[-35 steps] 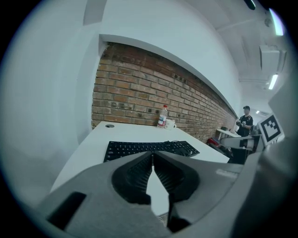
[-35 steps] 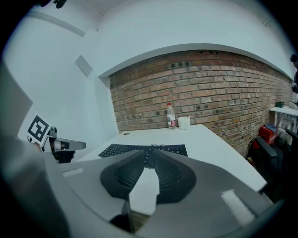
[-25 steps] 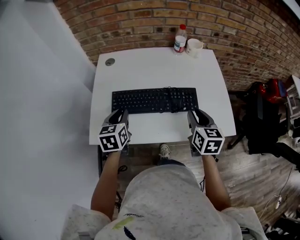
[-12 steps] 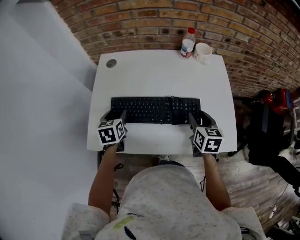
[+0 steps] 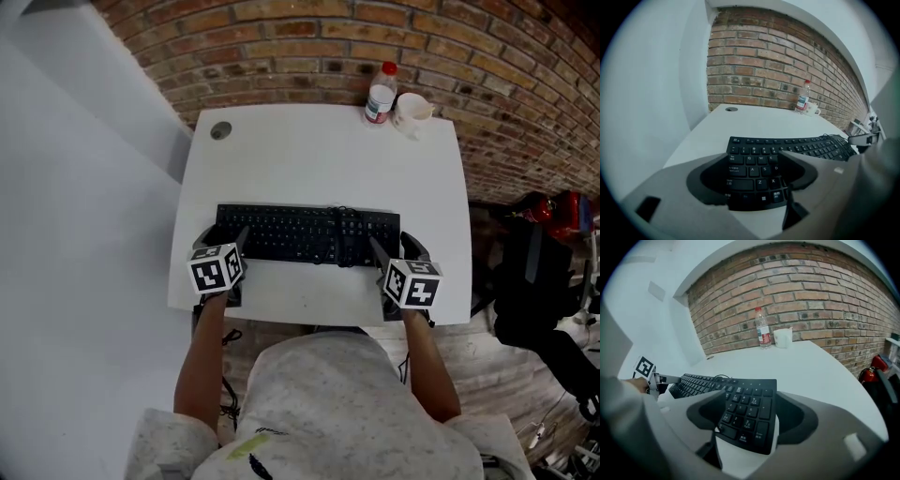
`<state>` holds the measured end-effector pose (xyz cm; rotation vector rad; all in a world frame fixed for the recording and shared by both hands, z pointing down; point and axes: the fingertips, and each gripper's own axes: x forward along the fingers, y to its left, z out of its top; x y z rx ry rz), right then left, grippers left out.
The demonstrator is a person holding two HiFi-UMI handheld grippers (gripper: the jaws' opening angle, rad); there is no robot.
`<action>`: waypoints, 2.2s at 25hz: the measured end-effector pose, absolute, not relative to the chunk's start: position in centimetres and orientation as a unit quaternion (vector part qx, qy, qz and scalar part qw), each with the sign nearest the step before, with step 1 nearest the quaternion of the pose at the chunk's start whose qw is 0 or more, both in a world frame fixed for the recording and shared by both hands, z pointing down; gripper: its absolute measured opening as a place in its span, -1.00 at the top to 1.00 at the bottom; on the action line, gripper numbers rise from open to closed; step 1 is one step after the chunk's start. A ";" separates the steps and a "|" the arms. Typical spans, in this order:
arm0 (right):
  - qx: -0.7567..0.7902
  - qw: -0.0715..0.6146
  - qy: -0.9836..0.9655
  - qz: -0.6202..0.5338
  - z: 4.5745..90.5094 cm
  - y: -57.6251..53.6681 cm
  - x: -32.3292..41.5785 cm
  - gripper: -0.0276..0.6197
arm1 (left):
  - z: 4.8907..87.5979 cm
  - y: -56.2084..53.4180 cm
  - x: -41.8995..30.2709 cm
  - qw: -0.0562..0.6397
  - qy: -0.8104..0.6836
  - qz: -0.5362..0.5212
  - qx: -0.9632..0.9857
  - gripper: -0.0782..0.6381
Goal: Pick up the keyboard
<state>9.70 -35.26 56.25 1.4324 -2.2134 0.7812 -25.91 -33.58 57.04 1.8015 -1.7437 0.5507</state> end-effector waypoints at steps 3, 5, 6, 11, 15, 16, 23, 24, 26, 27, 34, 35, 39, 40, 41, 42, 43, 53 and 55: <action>0.506 0.200 -0.789 0.286 56.8 -35.7 9.6 -0.17 | 57.3 -33.7 -26.2 0.289 -0.654 0.207 0.667 -0.15; 0.505 0.202 -0.787 0.291 56.9 -35.9 9.7 -0.20 | 57.4 -33.7 -26.3 0.291 -0.654 0.209 0.667 -0.17; 0.505 0.201 -0.785 0.296 57.0 -35.9 9.7 -0.20 | 57.4 -33.7 -26.2 0.291 -0.653 0.209 0.667 -0.17; 0.505 0.200 -0.780 0.310 57.4 -36.2 9.6 -0.25 | 57.4 -33.9 -26.5 0.292 -0.652 0.212 0.667 -0.24; 0.512 0.200 -0.772 0.318 57.8 -36.6 9.8 -0.25 | 57.6 -34.1 -26.6 0.292 -0.644 0.218 0.673 -0.29; 0.513 0.201 -0.771 0.319 57.8 -36.7 9.8 -0.25 | 57.7 -34.2 -26.6 0.293 -0.641 0.220 0.674 -0.32; 0.524 0.203 -0.759 0.329 58.3 -37.2 9.3 -0.26 | 58.1 -34.7 -26.7 0.305 -0.614 0.226 0.692 -0.38; 0.525 0.204 -0.757 0.331 58.4 -37.2 9.3 -0.26 | 58.2 -34.7 -26.7 0.310 -0.610 0.224 0.694 -0.39; 0.526 0.201 -0.755 0.335 58.5 -37.2 9.3 -0.27 | 58.4 -34.7 -26.7 0.322 -0.600 0.218 0.699 -0.40; 0.526 0.199 -0.755 0.337 58.6 -37.2 9.4 -0.27 | 58.5 -34.8 -26.6 0.330 -0.594 0.213 0.702 -0.40; 0.519 0.190 -0.755 0.351 58.8 -37.3 9.2 -0.28 | 58.9 -34.7 -26.6 0.363 -0.579 0.186 0.706 -0.38; 0.520 0.189 -0.755 0.352 58.8 -37.4 9.2 -0.27 | 58.9 -34.8 -26.7 0.363 -0.579 0.186 0.706 -0.36; 0.521 0.186 -0.752 0.358 58.8 -37.4 9.3 -0.25 | 58.9 -34.8 -26.7 0.364 -0.579 0.185 0.706 -0.33; 0.521 0.185 -0.751 0.360 58.8 -37.4 9.3 -0.23 | 58.9 -34.8 -26.7 0.363 -0.579 0.185 0.706 -0.32; 0.522 0.185 -0.750 0.361 58.8 -37.4 9.3 -0.23 | 58.8 -34.8 -26.8 0.363 -0.580 0.185 0.705 -0.32; 0.524 0.186 -0.749 0.362 58.7 -37.4 9.3 -0.22 | 58.7 -34.8 -26.8 0.362 -0.581 0.185 0.705 -0.32; 0.526 0.186 -0.747 0.361 58.6 -37.4 9.4 -0.23 | 58.6 -34.8 -26.8 0.361 -0.582 0.186 0.705 -0.32; 0.536 0.166 -0.749 0.353 57.2 -36.9 9.7 -0.22 | 56.5 -35.1 -26.4 0.327 -0.587 0.179 0.719 -0.33; 0.538 0.158 -0.752 0.346 56.3 -37.1 9.8 -0.22 | 55.4 -35.4 -26.3 0.316 -0.588 0.172 0.725 -0.33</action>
